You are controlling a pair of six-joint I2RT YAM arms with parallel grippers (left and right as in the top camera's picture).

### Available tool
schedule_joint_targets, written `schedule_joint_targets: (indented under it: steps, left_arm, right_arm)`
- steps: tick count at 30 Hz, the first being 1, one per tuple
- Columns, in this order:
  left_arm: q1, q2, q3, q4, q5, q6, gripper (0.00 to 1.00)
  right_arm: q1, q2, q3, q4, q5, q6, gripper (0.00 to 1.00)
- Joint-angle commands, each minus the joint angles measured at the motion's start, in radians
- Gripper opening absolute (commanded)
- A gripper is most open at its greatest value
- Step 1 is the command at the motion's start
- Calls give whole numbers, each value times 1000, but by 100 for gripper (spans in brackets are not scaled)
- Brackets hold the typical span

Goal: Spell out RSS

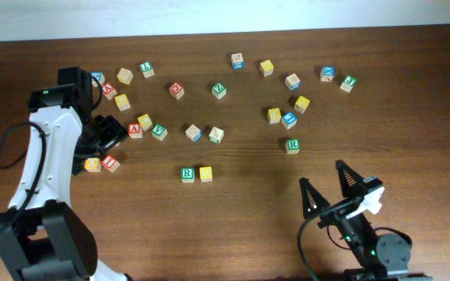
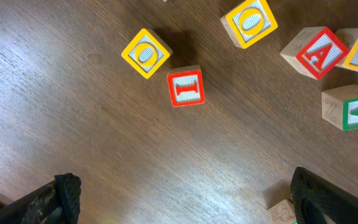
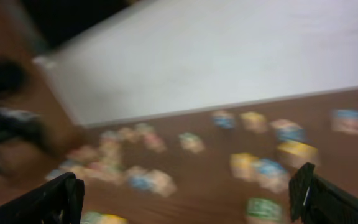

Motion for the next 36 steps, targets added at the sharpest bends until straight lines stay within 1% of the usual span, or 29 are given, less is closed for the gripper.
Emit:
schedule_joint_targets:
  steps: [1, 2, 3, 5, 8, 11, 12, 13, 14, 16, 18, 19, 21, 22, 23, 26, 27, 31, 35, 36]
  left_arm:
    - [2, -18, 8, 1, 11, -3, 99]
    - [2, -18, 8, 1, 11, -3, 99]
    - [2, -18, 8, 1, 11, -3, 99]
    - [2, -18, 8, 1, 11, -3, 99]
    - [2, -18, 8, 1, 11, -3, 99]
    - [2, -18, 8, 1, 11, -3, 99]
    - [2, -18, 8, 1, 11, -3, 99]
    - [2, -18, 8, 1, 11, -3, 99]
    - [2, -18, 8, 1, 11, -3, 99]
    - [2, -18, 8, 1, 11, -3, 99]
    - [2, -18, 8, 1, 11, -3, 99]
    - [2, -18, 8, 1, 11, -3, 99]
    - [2, -18, 8, 1, 11, -3, 99]
    - [2, -18, 8, 1, 11, -3, 99]
    - [2, -18, 8, 1, 11, -3, 99]
    - [2, -18, 8, 1, 11, -3, 99]
    - [2, -18, 8, 1, 11, -3, 99]
    - [2, -18, 8, 1, 11, -3, 99]
    - [2, -18, 8, 1, 11, -3, 99]
    - [2, -18, 8, 1, 11, -3, 99]
  right_arm:
    - [-5, -6, -5, 177, -212, 229, 98]
    - [-5, -6, -4, 278, -210, 236, 98]
    - [-5, -6, 10, 326, -196, 236, 98]
    - [-6, 3, 74, 324, -164, 232, 98]
    - [-5, 106, 238, 268, -160, 142, 98]
    - [-5, 301, 443, 137, -225, 6, 98]
    - [-5, 374, 520, 77, -269, -30, 98]
    - [-5, 491, 650, -25, -320, -84, 98]
    - [-5, 546, 710, -77, -326, -103, 98]
    - [-5, 694, 879, -233, -328, -183, 98]
    - [-3, 829, 1033, -397, -328, -269, 98]
    - [4, 910, 1125, -510, -328, -335, 98]
    - [26, 1033, 1255, -687, -315, -435, 98]
    - [45, 1115, 1339, -810, -290, -492, 98]
    - [64, 1185, 1406, -913, -252, -520, 98]
    - [123, 1366, 1563, -1139, -175, -559, 98]
    - [141, 1429, 1600, -1177, -179, -556, 99]
    - [167, 1567, 1611, -1178, -200, -498, 99]
    - [193, 1710, 1611, -1167, -185, -506, 98]
    - [201, 1747, 1611, -1163, -169, -506, 100]
